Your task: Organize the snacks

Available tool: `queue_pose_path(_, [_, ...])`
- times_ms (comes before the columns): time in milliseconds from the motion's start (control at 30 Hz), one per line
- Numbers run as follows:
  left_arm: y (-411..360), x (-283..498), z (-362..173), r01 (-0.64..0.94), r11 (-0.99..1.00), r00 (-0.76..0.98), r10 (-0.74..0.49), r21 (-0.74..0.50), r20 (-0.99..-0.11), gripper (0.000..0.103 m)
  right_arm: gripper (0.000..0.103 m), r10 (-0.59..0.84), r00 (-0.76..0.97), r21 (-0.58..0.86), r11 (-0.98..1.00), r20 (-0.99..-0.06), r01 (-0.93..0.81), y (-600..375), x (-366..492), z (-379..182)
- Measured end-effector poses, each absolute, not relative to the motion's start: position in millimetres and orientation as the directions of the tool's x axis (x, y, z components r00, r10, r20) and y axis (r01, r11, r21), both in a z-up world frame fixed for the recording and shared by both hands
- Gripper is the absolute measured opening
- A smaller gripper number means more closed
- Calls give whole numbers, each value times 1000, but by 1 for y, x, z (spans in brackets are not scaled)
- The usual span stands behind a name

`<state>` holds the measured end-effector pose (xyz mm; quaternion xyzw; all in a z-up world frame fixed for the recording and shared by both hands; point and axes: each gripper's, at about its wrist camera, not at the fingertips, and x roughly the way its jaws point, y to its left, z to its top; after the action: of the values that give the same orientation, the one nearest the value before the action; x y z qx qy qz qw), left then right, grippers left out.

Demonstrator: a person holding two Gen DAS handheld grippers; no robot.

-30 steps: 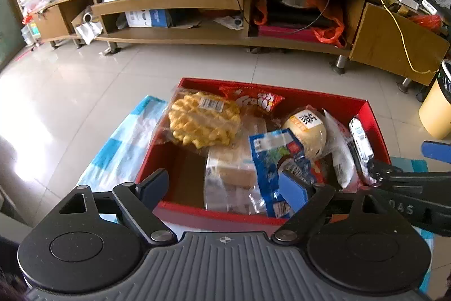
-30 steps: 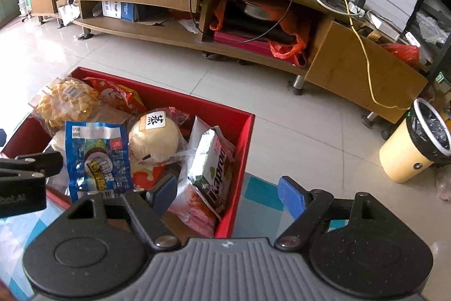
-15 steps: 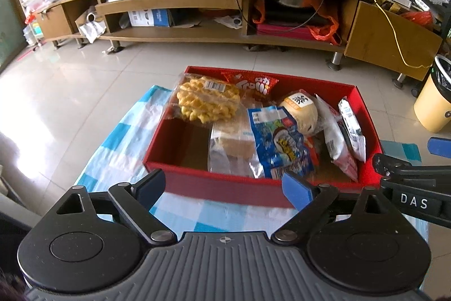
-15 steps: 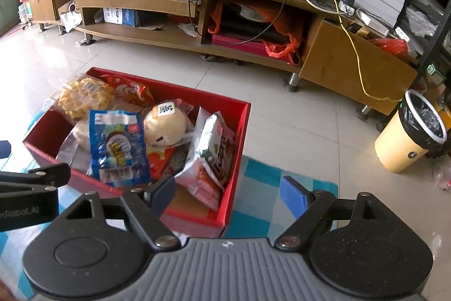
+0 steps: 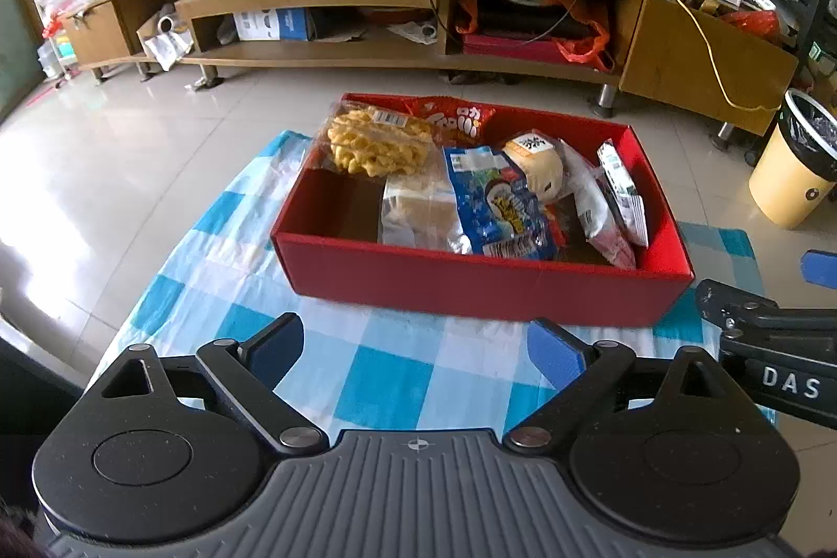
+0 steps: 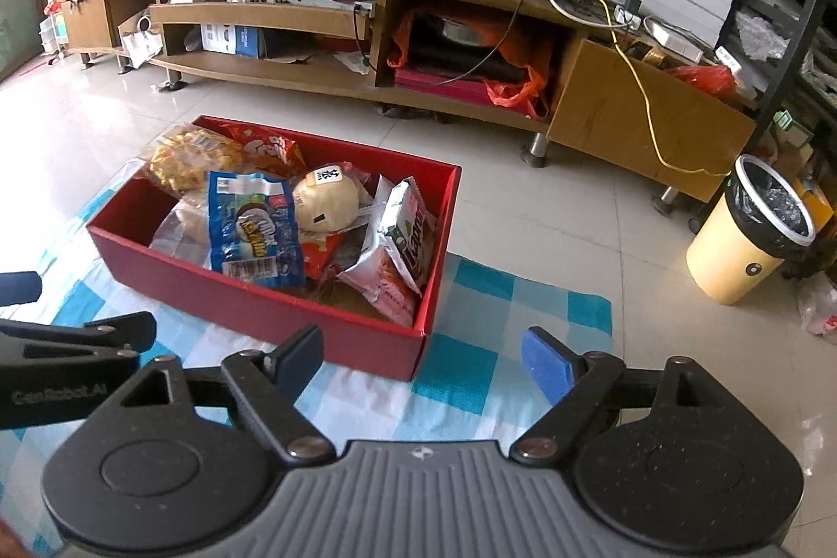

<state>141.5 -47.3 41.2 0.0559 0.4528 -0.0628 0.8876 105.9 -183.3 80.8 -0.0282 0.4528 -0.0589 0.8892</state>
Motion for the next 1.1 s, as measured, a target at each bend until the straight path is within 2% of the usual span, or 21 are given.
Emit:
queue_pose_path(333, [-42,127,43,166,986,577,-80,21,-813,96,86,-123,596,-98,992,-793,74,-177,84,87])
queue_pose_path(400, [-43,123,44,166,986,579,-77,24,-812,101,86,-125,599,-99,992,-791,76,-175,80,88])
queue_pose_path(533, [-41,115,46,166,986,590,-77,28,-804,103,86,-126,608,-100,992,-784,77,-175,72,92])
queue_pose_path(1100, [-40,95,55,167,986,603,-94,11,-792,103,86,-131,639,-98,991,-758,86,-176,51,106])
